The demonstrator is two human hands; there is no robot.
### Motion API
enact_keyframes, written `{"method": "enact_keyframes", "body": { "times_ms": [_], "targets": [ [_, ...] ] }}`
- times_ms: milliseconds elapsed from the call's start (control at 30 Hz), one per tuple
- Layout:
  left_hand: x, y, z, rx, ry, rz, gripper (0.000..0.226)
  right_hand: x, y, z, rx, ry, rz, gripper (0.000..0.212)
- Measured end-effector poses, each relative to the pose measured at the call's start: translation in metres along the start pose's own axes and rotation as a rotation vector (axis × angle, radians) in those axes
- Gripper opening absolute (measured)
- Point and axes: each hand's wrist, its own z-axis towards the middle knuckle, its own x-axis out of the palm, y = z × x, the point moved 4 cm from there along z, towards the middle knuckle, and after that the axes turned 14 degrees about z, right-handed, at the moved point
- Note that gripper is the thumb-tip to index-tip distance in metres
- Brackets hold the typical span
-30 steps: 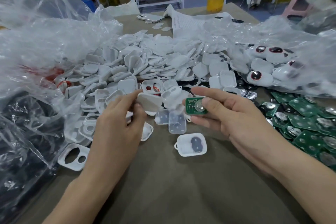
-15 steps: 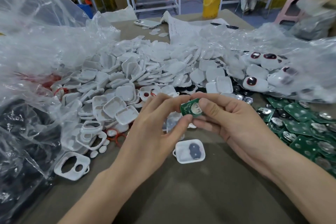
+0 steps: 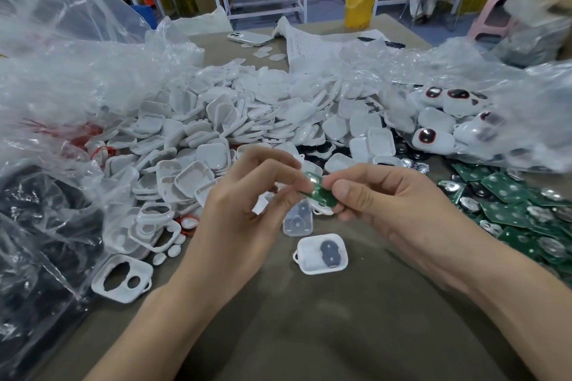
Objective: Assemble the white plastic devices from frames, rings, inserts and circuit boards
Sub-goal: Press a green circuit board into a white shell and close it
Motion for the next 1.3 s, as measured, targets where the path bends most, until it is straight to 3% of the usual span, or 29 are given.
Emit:
{"method": "enact_keyframes", "body": {
  "times_ms": [67, 200, 333, 533, 733, 1133, 1300],
  "targets": [
    [0.003, -0.001, -0.002, -0.031, 0.057, -0.066, 0.018, 0.0, -0.001, 0.002, -0.017, 0.008, 0.031, 0.03],
    [0.013, 0.003, -0.007, -0.292, 0.24, -0.428, 0.027, -0.001, -0.002, 0.003, -0.034, 0.006, 0.063, 0.029],
    [0.015, 0.003, -0.006, -0.347, 0.27, -0.574, 0.019, 0.0, -0.001, 0.003, -0.032, -0.014, 0.111, 0.025],
    [0.02, 0.003, -0.009, -0.343, 0.266, -0.603, 0.02, 0.004, -0.004, 0.002, -0.016, -0.017, 0.169, 0.018],
    [0.02, 0.004, -0.008, -0.343, 0.23, -0.601, 0.013, 0.005, 0.003, -0.001, -0.072, -0.083, -0.018, 0.015],
    [0.027, 0.017, -0.011, -0.487, 0.309, -0.878, 0.026, 0.003, 0.002, 0.0, -0.013, -0.093, -0.063, 0.019],
    [0.023, 0.009, -0.011, -0.461, 0.346, -0.897, 0.022, -0.001, 0.003, 0.0, -0.062, -0.104, -0.067, 0.022]
  ]
}}
